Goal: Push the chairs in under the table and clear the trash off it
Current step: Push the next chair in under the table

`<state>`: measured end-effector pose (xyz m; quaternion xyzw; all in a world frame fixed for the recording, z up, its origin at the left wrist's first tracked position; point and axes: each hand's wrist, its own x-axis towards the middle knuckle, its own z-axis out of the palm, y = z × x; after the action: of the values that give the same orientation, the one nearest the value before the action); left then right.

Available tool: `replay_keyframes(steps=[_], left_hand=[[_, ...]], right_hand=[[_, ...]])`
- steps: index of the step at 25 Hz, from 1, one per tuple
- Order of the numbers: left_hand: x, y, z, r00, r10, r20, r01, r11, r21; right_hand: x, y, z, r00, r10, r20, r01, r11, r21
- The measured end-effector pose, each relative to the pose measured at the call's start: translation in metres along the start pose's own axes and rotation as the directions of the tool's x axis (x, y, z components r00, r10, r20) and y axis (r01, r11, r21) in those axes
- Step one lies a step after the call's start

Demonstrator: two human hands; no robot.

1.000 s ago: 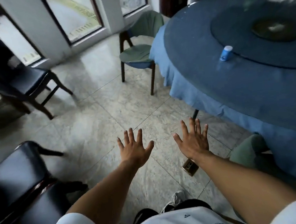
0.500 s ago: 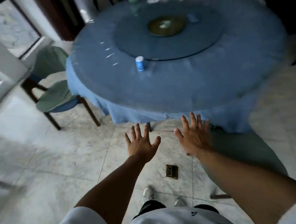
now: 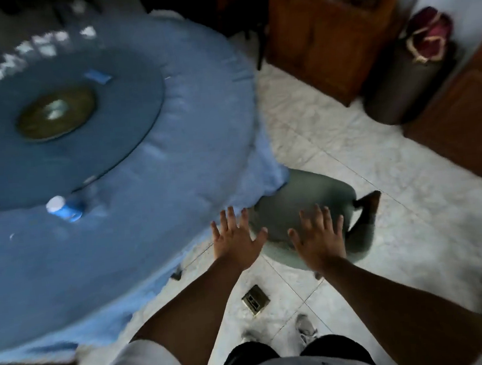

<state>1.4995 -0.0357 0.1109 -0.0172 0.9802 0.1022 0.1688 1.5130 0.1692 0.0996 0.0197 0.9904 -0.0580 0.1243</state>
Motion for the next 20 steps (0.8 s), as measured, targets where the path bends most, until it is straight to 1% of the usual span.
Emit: replay_keyframes(steps=[2, 4, 6, 8, 10, 13, 15, 18, 20], left_hand=[[0.021, 0.009, 0.009, 0.992, 0.122, 0.045, -0.125, 0.990, 0.063], [0.039, 0.013, 0.022, 0.968, 0.224, 0.114, -0.238, 0.962, 0.130], [0.061, 0.013, 0.036, 0.942, 0.291, 0.165, -0.322, 0.924, 0.208], [0.079, 0.011, 0.047, 0.919, 0.334, 0.211, -0.381, 0.891, 0.247], [0.090, 0.005, 0.056, 0.895, 0.365, 0.255, -0.426, 0.869, 0.251], [0.110, -0.001, 0.070, 0.844, 0.414, 0.342, -0.507, 0.824, 0.252], [0.117, 0.005, 0.074, 0.815, 0.480, 0.325, -0.562, 0.792, 0.238], [0.121, 0.009, 0.080, 0.781, 0.579, 0.236, -0.614, 0.780, 0.119], [0.121, 0.005, 0.089, 0.766, 0.618, 0.180, -0.638, 0.764, 0.094]], right_hand=[[0.002, 0.007, 0.009, 0.994, 0.111, 0.004, -0.111, 0.993, 0.048], [0.007, 0.010, 0.016, 0.978, 0.206, 0.041, -0.208, 0.975, 0.075], [0.013, 0.011, 0.031, 0.966, 0.253, 0.048, -0.256, 0.963, 0.083], [0.020, 0.011, 0.046, 0.963, 0.255, 0.084, -0.264, 0.957, 0.117], [0.023, 0.011, 0.060, 0.965, 0.231, 0.123, -0.251, 0.950, 0.184], [0.028, 0.012, 0.070, 0.968, 0.227, 0.103, -0.243, 0.953, 0.180], [0.030, 0.014, 0.075, 0.969, 0.235, 0.078, -0.244, 0.957, 0.159], [0.031, 0.015, 0.081, 0.967, 0.252, 0.032, -0.254, 0.958, 0.135], [0.029, 0.015, 0.083, 0.967, 0.253, 0.020, -0.254, 0.962, 0.100]])
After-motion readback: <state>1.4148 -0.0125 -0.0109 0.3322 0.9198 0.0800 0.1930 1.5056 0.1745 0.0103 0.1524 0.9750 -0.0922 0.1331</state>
